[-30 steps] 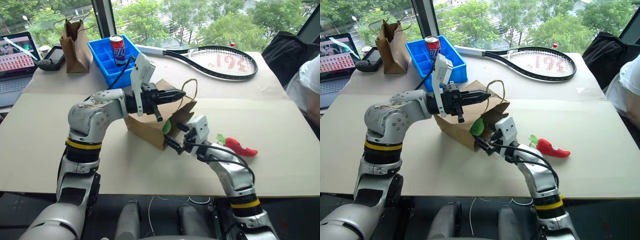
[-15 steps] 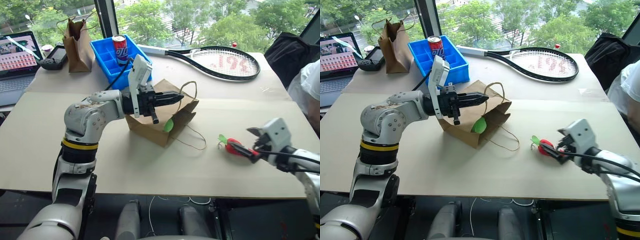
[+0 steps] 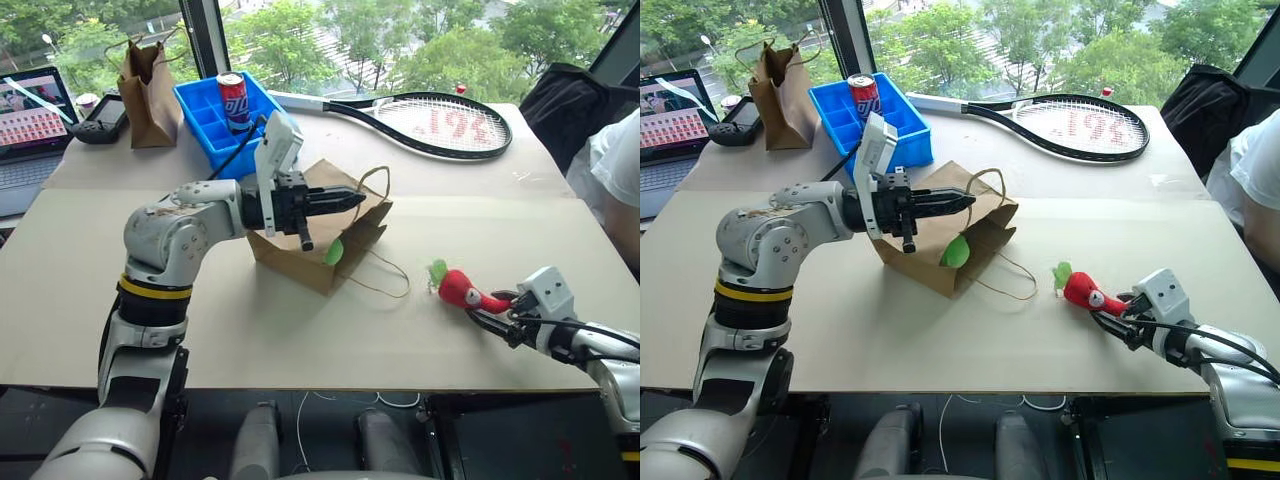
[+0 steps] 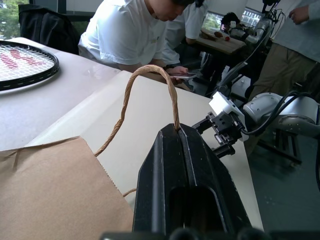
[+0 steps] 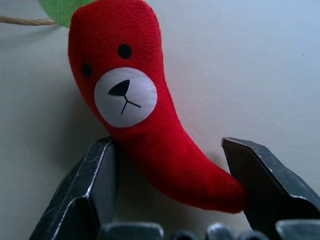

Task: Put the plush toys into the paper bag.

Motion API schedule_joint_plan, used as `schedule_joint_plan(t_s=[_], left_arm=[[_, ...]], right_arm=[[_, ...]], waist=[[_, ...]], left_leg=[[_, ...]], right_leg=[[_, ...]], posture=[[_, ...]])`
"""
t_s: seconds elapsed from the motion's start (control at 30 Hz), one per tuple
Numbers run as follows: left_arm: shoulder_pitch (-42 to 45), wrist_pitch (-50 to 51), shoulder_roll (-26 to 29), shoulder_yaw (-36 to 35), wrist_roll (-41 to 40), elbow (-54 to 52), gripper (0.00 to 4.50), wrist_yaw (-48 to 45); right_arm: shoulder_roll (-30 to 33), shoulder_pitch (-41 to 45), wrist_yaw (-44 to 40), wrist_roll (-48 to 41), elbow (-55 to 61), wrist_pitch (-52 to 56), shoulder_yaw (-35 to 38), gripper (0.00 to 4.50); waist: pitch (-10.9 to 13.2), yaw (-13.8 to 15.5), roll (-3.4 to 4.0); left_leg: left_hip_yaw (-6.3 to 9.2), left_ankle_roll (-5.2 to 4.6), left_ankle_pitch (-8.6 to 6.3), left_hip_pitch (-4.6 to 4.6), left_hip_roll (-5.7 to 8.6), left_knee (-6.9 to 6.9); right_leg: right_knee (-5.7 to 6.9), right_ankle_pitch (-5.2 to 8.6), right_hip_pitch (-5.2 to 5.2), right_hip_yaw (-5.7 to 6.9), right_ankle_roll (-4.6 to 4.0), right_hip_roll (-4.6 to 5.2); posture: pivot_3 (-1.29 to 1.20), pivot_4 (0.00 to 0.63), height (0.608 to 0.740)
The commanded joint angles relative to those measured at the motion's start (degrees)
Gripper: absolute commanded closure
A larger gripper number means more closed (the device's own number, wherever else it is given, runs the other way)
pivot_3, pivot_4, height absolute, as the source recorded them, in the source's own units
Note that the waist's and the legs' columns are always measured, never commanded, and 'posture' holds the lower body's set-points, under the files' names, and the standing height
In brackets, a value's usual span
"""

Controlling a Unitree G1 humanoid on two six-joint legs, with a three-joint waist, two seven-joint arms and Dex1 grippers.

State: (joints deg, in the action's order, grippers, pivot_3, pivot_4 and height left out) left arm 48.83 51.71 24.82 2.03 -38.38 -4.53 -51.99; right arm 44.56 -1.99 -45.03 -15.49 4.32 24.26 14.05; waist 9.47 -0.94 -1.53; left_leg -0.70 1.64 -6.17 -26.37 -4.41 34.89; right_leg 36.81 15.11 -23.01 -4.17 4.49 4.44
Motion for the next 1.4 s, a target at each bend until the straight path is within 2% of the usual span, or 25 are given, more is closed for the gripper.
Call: schedule_joint_plan(t_s=[0.03, 0.23, 0.47, 0.6, 0.77, 1.0, 1.23, 1.4], left_arm=[[2.3, -0.6, 0.9, -0.9, -0.8, -1.0, 4.50, -0.9], [3.4, -0.4, 1.0, -1.3, -1.2, -0.5, 4.50, -1.0], [4.4, -0.3, 0.5, -1.2, -1.2, -0.2, 4.50, -0.9], [4.3, -0.3, 0.1, -1.4, -1.3, -0.6, 4.50, -0.3], [3.7, 0.4, -0.3, -1.6, -2.0, -1.7, 4.50, 0.4], [1.9, 1.8, -2.3, -2.0, -3.7, -3.8, 4.50, 3.4], [0.7, 3.1, -3.2, -2.2, -5.3, -6.3, 4.50, 5.5], [-0.1, 4.1, -3.9, -2.3, -6.8, -8.0, 4.50, 7.2]], right_arm=[[1.6, -0.3, -0.8, -0.1, 1.0, 1.2, 0.5, 2.50], [2.5, 5.8, -2.6, -5.3, 11.7, 5.4, 0.1, 4.48], [1.8, 16.8, -2.0, -6.2, 19.7, 13.9, -9.8, 4.48], [2.2, 17.7, -3.3, -6.8, 20.7, 16.3, -13.8, 4.48], [2.5, 18.1, -3.3, -3.5, 17.1, 13.9, -17.3, 4.48], [-4.6, 28.2, -2.4, 1.1, 5.9, 8.7, -22.8, 4.48], [-13.5, 38.3, -1.7, 4.5, -4.9, 5.6, -26.9, 4.48], [-23.6, 42.1, 3.1, 4.4, -15.7, 1.8, -24.8, 4.48]], waist=[[0.0, 0.1, 0.00], [0.0, 0.0, 0.00], [0.0, 0.1, 0.00], [0.0, 0.8, -0.01], [0.0, 0.8, 0.00], [0.0, -0.2, -0.01], [0.0, 0.0, -0.01], [0.0, 0.1, 0.00]], left_leg=[[0.00, 0.00, 0.00, 0.00, 0.00, 0.02], [0.00, 0.00, 0.00, -0.01, 0.01, 0.02], [0.10, 0.00, 0.00, -0.01, 0.01, -0.04], [0.10, 0.01, 0.00, -0.13, 0.06, -0.04], [0.12, 0.00, 0.00, -0.27, 0.08, 0.02], [0.18, 0.02, 0.02, -0.22, 0.07, 0.04], [0.20, 0.04, 0.03, -0.23, 0.08, 0.01], [0.22, 0.06, 0.04, -0.23, 0.08, 0.00]], right_leg=[[0.00, 0.00, 0.00, 0.00, 0.00, 0.00], [0.00, 0.00, 0.00, -0.01, 0.01, 0.00], [0.05, 0.01, -0.04, 0.01, 0.01, -0.03], [-0.03, -0.02, -0.04, 0.01, -0.07, 0.00], [-0.03, -0.03, -0.11, 0.01, -0.08, 0.00], [0.08, -0.03, -0.13, 0.00, -0.06, -0.04], [0.14, -0.07, -0.14, 0.01, -0.12, -0.04], [0.16, -0.11, -0.13, 0.03, -0.20, -0.04]], posture=[[0.00, 0.150, 0.731], [0.00, 0.150, 0.731], [0.00, 0.150, 0.731], [0.00, 0.150, 0.731], [0.00, 0.150, 0.731], [0.00, 0.150, 0.731], [0.00, 0.150, 0.731], [0.00, 0.150, 0.731]])
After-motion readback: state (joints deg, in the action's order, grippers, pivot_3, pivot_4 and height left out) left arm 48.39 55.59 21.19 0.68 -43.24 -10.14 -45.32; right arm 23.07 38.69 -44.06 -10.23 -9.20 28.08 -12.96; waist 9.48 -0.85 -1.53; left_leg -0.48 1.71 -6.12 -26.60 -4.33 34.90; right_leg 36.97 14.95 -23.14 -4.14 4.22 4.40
